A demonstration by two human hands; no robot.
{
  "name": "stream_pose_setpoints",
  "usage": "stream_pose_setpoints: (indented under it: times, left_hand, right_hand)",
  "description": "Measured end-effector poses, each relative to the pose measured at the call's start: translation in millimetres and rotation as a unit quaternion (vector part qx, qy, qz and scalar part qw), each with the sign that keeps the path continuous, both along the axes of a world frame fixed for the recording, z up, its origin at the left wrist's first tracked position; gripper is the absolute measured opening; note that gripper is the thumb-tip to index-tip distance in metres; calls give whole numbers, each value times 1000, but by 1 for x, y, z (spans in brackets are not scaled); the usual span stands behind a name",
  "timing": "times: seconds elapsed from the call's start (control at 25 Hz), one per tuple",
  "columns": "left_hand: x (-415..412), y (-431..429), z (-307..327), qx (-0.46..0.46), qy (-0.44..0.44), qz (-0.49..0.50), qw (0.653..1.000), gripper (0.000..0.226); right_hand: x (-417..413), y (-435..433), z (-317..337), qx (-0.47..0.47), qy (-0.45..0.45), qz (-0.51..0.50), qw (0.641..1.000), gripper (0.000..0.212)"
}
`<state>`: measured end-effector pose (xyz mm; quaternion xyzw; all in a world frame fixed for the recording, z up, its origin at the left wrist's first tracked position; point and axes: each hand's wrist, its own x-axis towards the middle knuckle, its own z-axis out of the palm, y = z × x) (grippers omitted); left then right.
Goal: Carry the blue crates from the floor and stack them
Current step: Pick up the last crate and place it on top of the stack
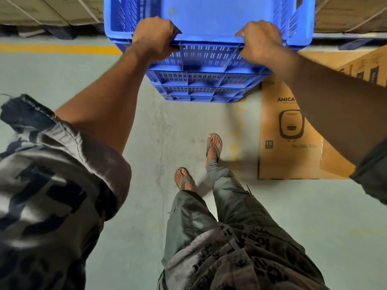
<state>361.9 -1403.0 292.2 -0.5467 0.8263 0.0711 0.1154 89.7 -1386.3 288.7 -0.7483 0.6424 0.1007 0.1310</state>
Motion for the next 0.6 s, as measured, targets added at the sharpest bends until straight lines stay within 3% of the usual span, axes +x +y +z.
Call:
stream_pose_setpoints:
  times: [0.16,0.32,0.44,0.6]
  left_hand:
    - [-3,1,-2,-9,8,2,1000,35]
    - [-4,24,-13,-34,49,7,998,70]
    - [-14,28,-15,-52,66,54,995,67]
    - [-12,22,-5,13,88,60,994,60]
  right_hand:
    - [-4,-2,6,54,-2,21,998,62]
    - [-6,27,1,-49,-65,14,997,47]
    - [-5,34,-14,-65,-83,11,994,52]
    - [-2,23,-9,-30,-86,-22,996,57]
